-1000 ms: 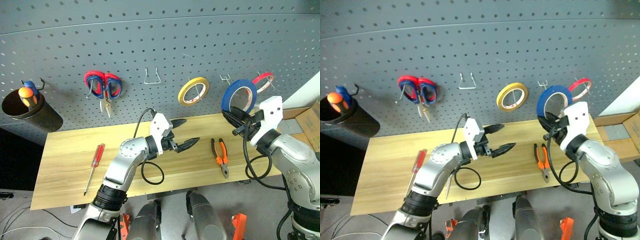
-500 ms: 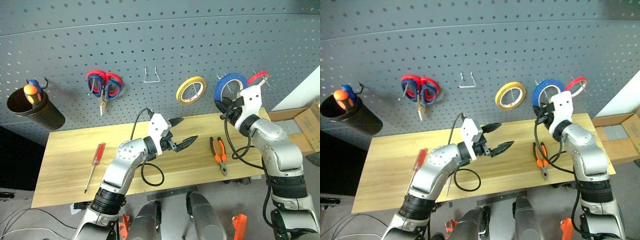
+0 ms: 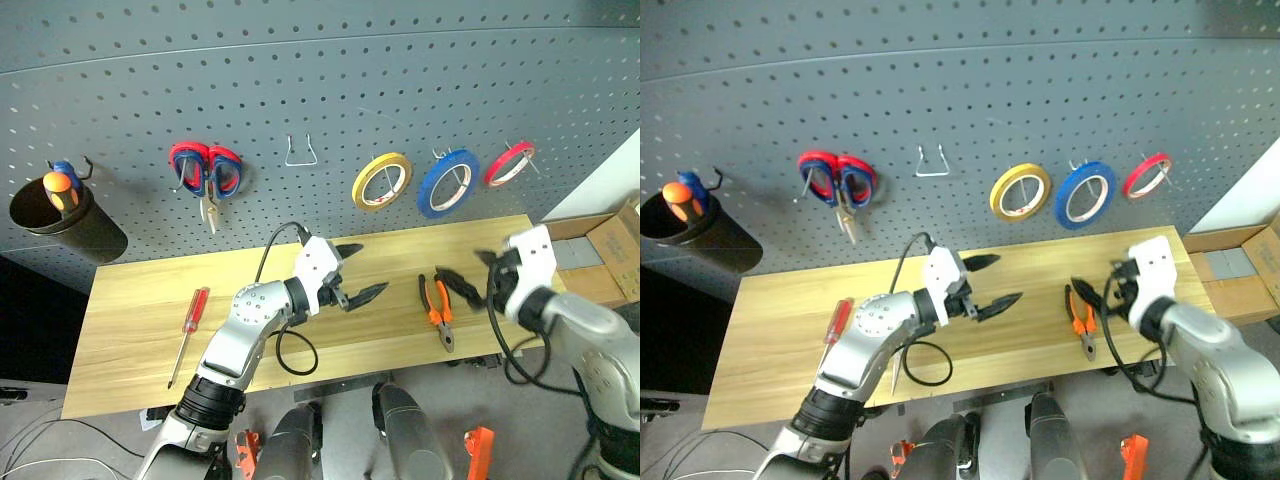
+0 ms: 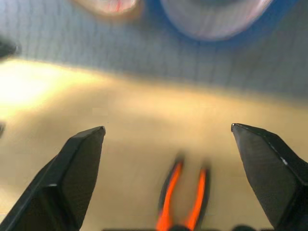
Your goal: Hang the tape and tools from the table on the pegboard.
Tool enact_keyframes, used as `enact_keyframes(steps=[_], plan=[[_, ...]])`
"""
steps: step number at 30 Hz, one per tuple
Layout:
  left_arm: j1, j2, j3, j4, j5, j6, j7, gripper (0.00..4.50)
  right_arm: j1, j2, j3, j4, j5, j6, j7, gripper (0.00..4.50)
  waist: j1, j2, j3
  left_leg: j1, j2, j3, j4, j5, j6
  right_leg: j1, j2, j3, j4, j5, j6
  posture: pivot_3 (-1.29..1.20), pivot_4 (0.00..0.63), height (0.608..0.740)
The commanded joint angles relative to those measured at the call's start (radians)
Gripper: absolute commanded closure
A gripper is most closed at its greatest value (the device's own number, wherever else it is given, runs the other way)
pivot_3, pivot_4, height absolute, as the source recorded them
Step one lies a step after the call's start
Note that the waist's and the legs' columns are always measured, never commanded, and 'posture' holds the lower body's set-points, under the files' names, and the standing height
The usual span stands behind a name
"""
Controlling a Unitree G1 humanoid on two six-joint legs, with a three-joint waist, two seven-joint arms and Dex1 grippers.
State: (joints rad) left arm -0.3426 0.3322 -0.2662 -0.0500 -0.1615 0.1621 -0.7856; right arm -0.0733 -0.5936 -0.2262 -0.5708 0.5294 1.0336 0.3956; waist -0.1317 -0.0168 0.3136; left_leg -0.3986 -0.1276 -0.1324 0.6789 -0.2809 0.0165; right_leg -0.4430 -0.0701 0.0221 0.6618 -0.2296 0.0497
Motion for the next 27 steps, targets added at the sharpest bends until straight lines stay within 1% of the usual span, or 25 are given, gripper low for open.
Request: enact_keyframes(steps=[1, 3, 4, 5, 9, 14, 27], plan=[[0.050, 0.031, -0.037, 0.017, 0.029, -0.053, -0.048, 0.25, 0.008, 0.010, 0.070, 0.034, -0.052, 0.082, -0.077, 0.12, -0.005, 0.000, 0.000, 0.000, 0.000, 0.001, 0.000, 0.000, 0.000, 0.000, 0.000, 0.000, 0.000, 0.000, 0.000, -0.29, 0.313, 0.740], [0.083, 0.046, -0.037, 0.039, 0.043, -0.076, -0.051, 0.25, -0.046, 0.085, 0.087, 0.091, -0.075, 0.080, -0.141, 0.12, -0.010, 0.000, 0.000, 0.001, 0.000, 0.001, 0.000, 0.000, 0.000, 0.000, 0.000, 0.001, 0.001, 0.001, 0.000, -0.28, 0.319, 0.740], [0.095, 0.047, -0.030, 0.044, 0.039, -0.075, -0.047, 0.25, -0.068, 0.106, 0.103, 0.115, -0.094, 0.088, -0.166, 0.12, -0.011, 0.000, 0.000, 0.002, 0.001, 0.002, 0.000, 0.000, 0.000, 0.000, 0.000, 0.003, 0.001, 0.002, -0.001, -0.28, 0.321, 0.740], [0.106, 0.050, -0.024, 0.041, 0.035, -0.075, -0.047, 0.25, -0.088, 0.124, 0.115, 0.142, -0.111, 0.100, -0.185, 0.12, -0.010, 0.000, 0.000, 0.002, 0.001, 0.002, 0.000, 0.000, 0.000, -0.001, 0.000, 0.006, 0.002, 0.003, -0.002, -0.28, 0.322, 0.740], [0.136, 0.059, -0.011, 0.012, 0.025, -0.061, -0.049, 0.25, -0.142, 0.166, 0.130, 0.237, -0.159, 0.127, -0.239, 0.12, -0.001, 0.000, 0.000, 0.002, 0.001, 0.002, 0.000, 0.002, 0.001, 0.000, 0.001, 0.007, 0.001, 0.004, -0.001, -0.26, 0.324, 0.740], [0.169, 0.065, -0.017, -0.037, 0.025, -0.043, -0.046, 0.25, -0.159, 0.159, 0.164, 0.315, -0.197, 0.115, -0.223, 0.12, 0.003, 0.000, 0.000, 0.001, 0.001, 0.003, 0.000, 0.002, 0.001, -0.001, 0.001, 0.008, -0.001, 0.004, 0.000, -0.24, 0.323, 0.740], [0.195, 0.064, -0.002, -0.122, 0.022, 0.010, -0.010, 0.25, -0.235, 0.201, 0.221, 0.508, -0.258, -0.001, -0.170, 0.12, 0.004, 0.000, 0.000, 0.001, 0.001, 0.007, -0.001, 0.001, 0.002, -0.002, 0.001, 0.012, 0.001, 0.005, 0.000, -0.19, 0.323, 0.740]])
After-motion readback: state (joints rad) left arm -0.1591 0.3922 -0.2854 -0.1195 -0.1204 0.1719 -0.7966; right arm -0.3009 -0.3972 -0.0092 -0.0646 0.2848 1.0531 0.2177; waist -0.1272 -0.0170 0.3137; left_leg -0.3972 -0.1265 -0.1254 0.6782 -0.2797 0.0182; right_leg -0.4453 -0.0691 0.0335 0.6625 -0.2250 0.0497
